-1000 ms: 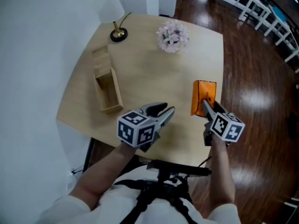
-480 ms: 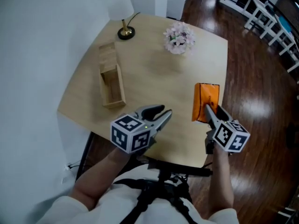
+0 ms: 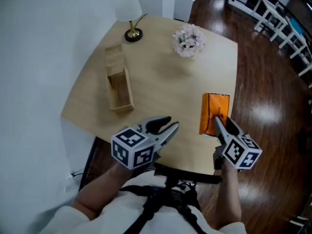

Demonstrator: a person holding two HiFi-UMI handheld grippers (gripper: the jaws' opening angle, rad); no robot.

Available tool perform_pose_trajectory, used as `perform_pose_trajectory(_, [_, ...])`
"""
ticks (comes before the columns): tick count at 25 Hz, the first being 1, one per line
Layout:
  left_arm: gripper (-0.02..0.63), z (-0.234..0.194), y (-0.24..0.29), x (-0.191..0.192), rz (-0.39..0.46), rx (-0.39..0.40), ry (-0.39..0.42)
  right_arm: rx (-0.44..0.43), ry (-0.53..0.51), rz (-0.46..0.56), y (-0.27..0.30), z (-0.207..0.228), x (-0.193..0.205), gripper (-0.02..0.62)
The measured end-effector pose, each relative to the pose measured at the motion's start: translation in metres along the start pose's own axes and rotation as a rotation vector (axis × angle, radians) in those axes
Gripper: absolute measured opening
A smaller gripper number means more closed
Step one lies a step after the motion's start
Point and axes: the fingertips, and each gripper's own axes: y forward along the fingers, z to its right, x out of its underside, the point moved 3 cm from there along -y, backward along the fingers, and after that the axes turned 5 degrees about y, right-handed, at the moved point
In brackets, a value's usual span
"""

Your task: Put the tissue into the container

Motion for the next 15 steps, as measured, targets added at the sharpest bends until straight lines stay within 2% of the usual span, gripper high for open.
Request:
perform_pose_trajectory(6, [0.13,-0.008,-0.034,0.006,-0.003,-0.007,-0.014,0.003,0.011,-0.005,-0.008,-0.02,0.011,0.207])
perform_pose_trajectory(15, [0.13,-0.042,-0.087,0.009,0.021,-0.073,-0.029,-0.047,-0.013,-0.025,0.011,-0.072,0.024,0.205])
